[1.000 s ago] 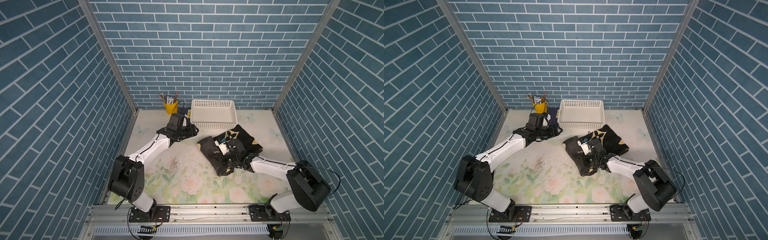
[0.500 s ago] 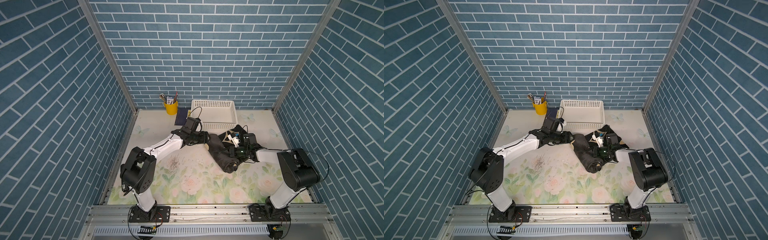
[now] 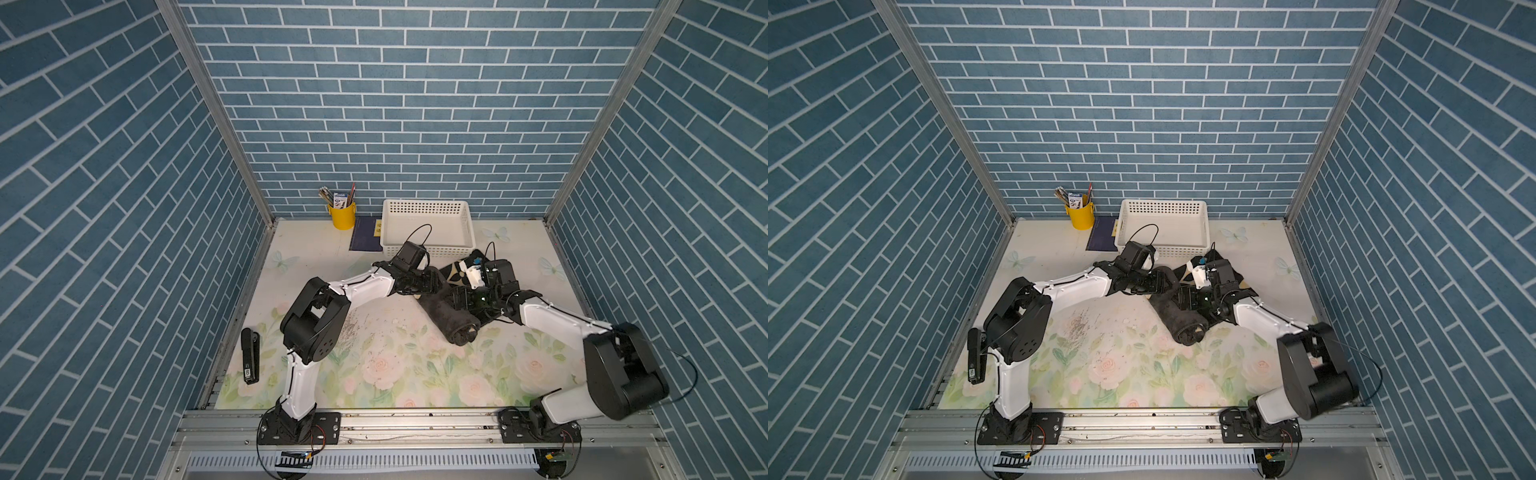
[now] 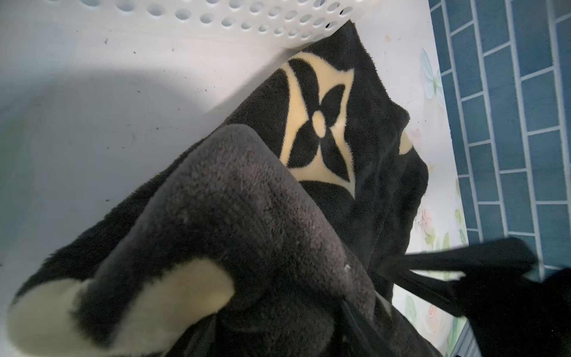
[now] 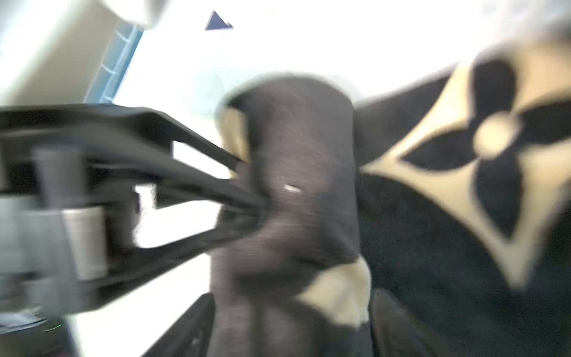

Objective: Roll up the pillowcase
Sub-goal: Roll the pillowcase at the center of the board.

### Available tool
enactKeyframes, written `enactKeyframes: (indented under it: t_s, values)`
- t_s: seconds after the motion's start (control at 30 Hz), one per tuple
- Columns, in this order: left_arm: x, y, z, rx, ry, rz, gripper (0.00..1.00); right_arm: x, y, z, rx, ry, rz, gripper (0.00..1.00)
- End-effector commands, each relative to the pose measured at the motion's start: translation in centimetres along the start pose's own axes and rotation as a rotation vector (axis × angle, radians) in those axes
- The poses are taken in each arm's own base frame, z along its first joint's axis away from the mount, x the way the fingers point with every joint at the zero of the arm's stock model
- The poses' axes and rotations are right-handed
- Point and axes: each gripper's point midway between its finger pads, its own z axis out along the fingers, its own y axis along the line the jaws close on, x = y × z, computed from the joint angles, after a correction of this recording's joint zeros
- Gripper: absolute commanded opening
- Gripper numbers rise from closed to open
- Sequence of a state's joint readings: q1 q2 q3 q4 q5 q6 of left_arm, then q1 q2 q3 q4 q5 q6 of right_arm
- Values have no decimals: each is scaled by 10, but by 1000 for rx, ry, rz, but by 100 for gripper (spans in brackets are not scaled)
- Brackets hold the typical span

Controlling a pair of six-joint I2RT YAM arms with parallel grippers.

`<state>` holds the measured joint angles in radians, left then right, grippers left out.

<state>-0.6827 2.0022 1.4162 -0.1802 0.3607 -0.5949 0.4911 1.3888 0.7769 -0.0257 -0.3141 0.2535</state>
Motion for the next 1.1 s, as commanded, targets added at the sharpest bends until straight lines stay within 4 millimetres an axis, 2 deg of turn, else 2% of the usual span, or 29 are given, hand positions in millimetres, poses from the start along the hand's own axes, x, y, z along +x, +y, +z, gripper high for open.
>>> enactKeyframes:
  t_s: [0.0, 0.03, 0.07, 0.1, 0.27, 0.43, 0.5, 0.63, 0.7, 0.73, 0.77, 0.87, 0.93, 1.07]
  values:
    - [15, 0, 16, 1, 48, -13, 63, 3, -14, -22, 323, -12, -168, 93]
    - [15, -1, 17, 3, 50, -15, 63, 6, -7, -24, 364, -16, -210, 93]
    - [15, 0, 18, 3, 51, -13, 63, 8, -2, -25, 400, -16, -246, 99]
    - [14, -1, 19, 4, 52, -13, 63, 12, 1, -24, 438, -9, -288, 100]
    - [13, -1, 18, 0, 50, -11, 63, 31, 12, 0, 610, 66, -515, 100]
    - [11, -1, 14, -7, 39, -7, 64, 41, -3, 15, 781, 118, -591, 99]
    - [9, -2, 11, -9, 32, -9, 64, 46, -2, 19, 762, 130, -590, 86]
    - [-9, -8, -4, 6, -11, -14, 65, 56, 10, 26, 637, 140, -555, 39]
    - [-25, -13, -20, 29, -53, -27, 68, 61, 13, 28, 584, 157, -531, 28]
    - [-34, -15, -30, 44, -77, -35, 69, 64, 12, 28, 566, 165, -506, 12]
    - [-42, -16, -39, 59, -99, -45, 70, 65, 12, 27, 554, 162, -488, 0]
    - [-68, -14, -71, 95, -167, -79, 71, 66, 16, 25, 470, 151, -425, 0]
    - [-81, -5, -93, 107, -210, -105, 72, 65, 19, 24, 387, 136, -364, 0]
    - [-89, 16, -126, 108, -267, -147, 74, 58, 12, 18, 253, 101, -219, 0]
